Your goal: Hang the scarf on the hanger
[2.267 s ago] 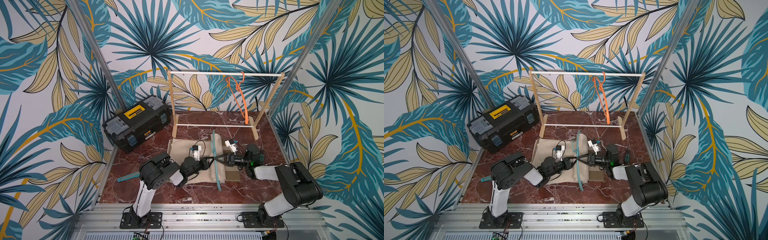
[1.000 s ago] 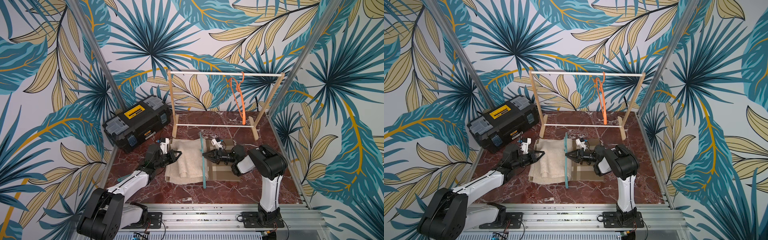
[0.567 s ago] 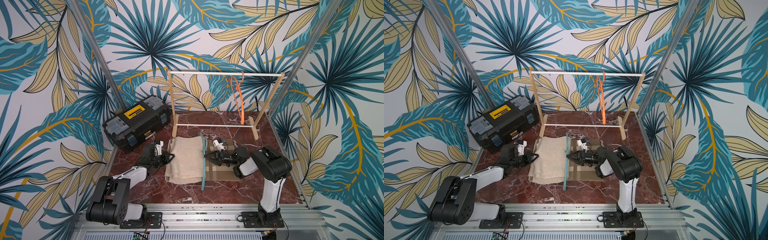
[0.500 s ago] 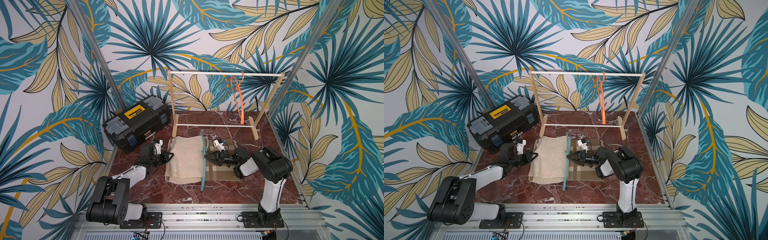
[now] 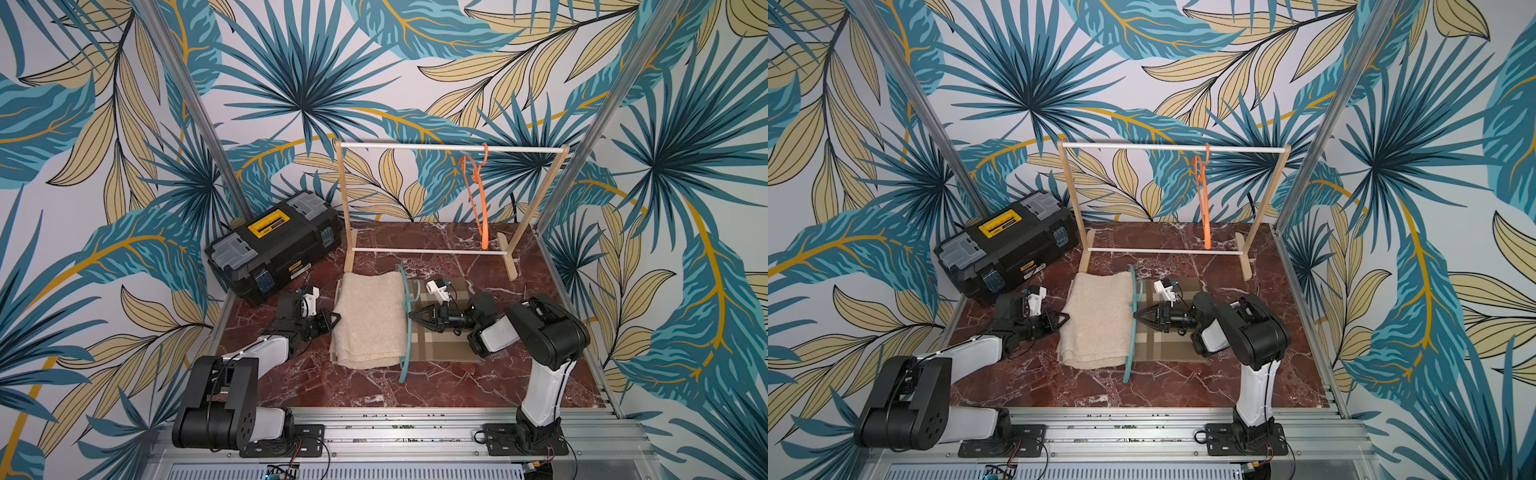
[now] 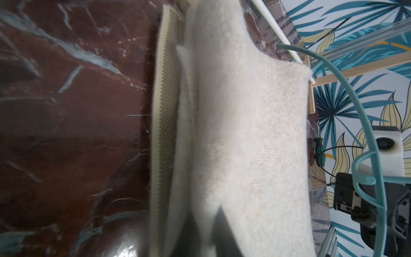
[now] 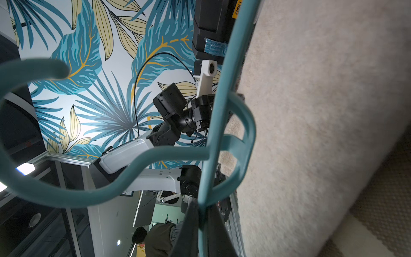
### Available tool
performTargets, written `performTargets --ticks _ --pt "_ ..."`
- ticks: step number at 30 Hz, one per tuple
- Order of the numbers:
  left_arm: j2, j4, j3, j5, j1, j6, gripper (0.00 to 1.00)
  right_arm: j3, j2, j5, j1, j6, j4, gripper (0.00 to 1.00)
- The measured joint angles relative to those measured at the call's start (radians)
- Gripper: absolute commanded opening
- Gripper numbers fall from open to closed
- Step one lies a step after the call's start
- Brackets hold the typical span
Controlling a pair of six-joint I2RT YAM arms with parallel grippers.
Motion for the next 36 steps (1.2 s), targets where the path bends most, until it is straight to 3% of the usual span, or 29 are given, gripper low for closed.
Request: performTargets --ticks 2,4,10,14,17,19,22,26,30,36 --pt "-0.009 -0.021 0.003 -0.033 0.002 -0.002 0.50 0.012 -0.017 -0.004 0.005 -0.030 -0.051 0.00" --pt "-0.049 -0.049 0.003 -0.065 0.002 -0.010 0.60 0.022 -0.033 -0.006 0.008 -0.061 -0.106 0.00" --pt "-0.270 -0.128 0.053 -0.154 -0.071 -0.053 0.53 0.044 -0.058 -0.013 0.010 -0.125 -0.221 0.00" --pt "-0.272 -0.038 0.110 -0.236 -0.319 -0.164 0.50 0.067 -0.058 -0.017 0.013 -0.156 -0.278 0.00" --pt "-0.135 0.113 0.105 -0.289 -0.497 -0.263 0.40 0.082 -0.060 -0.018 0.014 -0.166 -0.305 0.00" --pt "-0.023 0.185 0.071 -0.329 -0.546 -0.322 0.34 0.093 -0.073 -0.019 0.014 -0.174 -0.340 0.00" --pt "0.055 0.196 -0.033 -0.402 -0.526 -0.395 0.35 0.124 -0.140 -0.020 0.015 -0.222 -0.473 0.00" --pt "-0.026 0.206 -0.068 -0.444 -0.504 -0.426 0.37 0.264 -0.255 -0.020 0.035 -0.342 -0.744 0.00" --pt "-0.128 0.079 -0.013 -0.486 -0.512 -0.408 0.43 0.381 -0.307 -0.018 0.058 -0.417 -0.906 0.00" --pt "-0.314 -0.154 0.149 -0.523 -0.518 -0.342 0.45 0.506 -0.312 0.011 0.096 -0.444 -1.105 0.00"
